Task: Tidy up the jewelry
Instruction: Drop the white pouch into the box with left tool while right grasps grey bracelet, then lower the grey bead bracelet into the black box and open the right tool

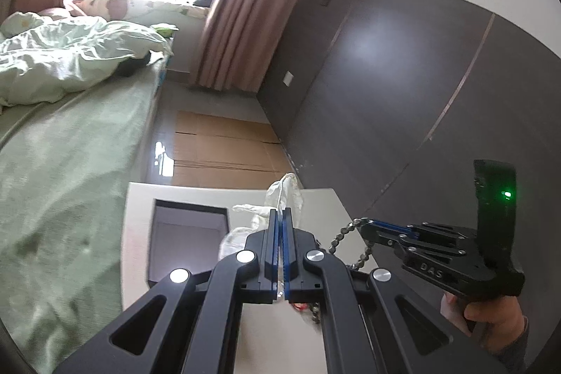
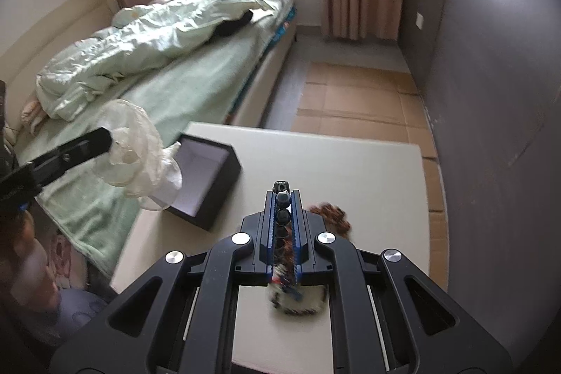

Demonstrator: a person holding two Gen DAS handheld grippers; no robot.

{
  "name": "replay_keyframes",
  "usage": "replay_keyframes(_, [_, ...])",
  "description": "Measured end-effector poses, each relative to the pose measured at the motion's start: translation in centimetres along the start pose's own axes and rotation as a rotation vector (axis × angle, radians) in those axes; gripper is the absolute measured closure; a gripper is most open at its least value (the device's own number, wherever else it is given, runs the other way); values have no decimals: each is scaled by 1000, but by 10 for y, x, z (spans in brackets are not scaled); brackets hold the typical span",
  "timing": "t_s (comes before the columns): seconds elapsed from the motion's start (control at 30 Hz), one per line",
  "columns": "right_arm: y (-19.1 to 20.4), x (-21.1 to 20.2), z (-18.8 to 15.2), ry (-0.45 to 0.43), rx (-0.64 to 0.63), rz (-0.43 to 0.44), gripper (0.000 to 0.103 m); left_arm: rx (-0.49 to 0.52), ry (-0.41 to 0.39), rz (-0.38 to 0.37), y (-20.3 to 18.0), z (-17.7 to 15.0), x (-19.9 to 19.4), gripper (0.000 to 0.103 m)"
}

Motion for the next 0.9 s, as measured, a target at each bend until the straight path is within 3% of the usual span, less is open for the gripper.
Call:
replay_keyframes(0.27, [32,10,35,-47,-15,70,94,-16,21,49,21,9,3,103])
replay_keyframes(0.43, [50,34,51,-54,2,133,94,-26,105,92,44,1,37,103])
replay_keyframes(0.67, [46,68,45,-50,47,147,94,-70,200,123,74,-16,83,103])
replay_keyframes(0.7, [46,72,46,-49,50,143,94,-76,211,131,77,-16,87,98])
replay_keyframes(0.77, [47,77,46,-46,73,162,94,-98,197,158,81,-13,86,62])
replay_keyframes(0.8, [49,78,46,-46,74,166,94,-106,172,165,83,-12,83,35])
replay_keyframes(0.83, [51,80,45,-48,72,171,94,-106,138,172,83,-10,77,21])
replay_keyframes(0.9, [54,84,45,-43,74,185,94,-89,95,184,82,-7,66,20])
Point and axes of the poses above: each gripper's, at about its wrist camera, not at the fingertips, and x roughly the way its jaws point, y to its left, z to its top, the point moved 2 cm from there along x, roughly the way its jaws point, and after that the axes turned 8 degrees about -x, right-handed, at the moved point
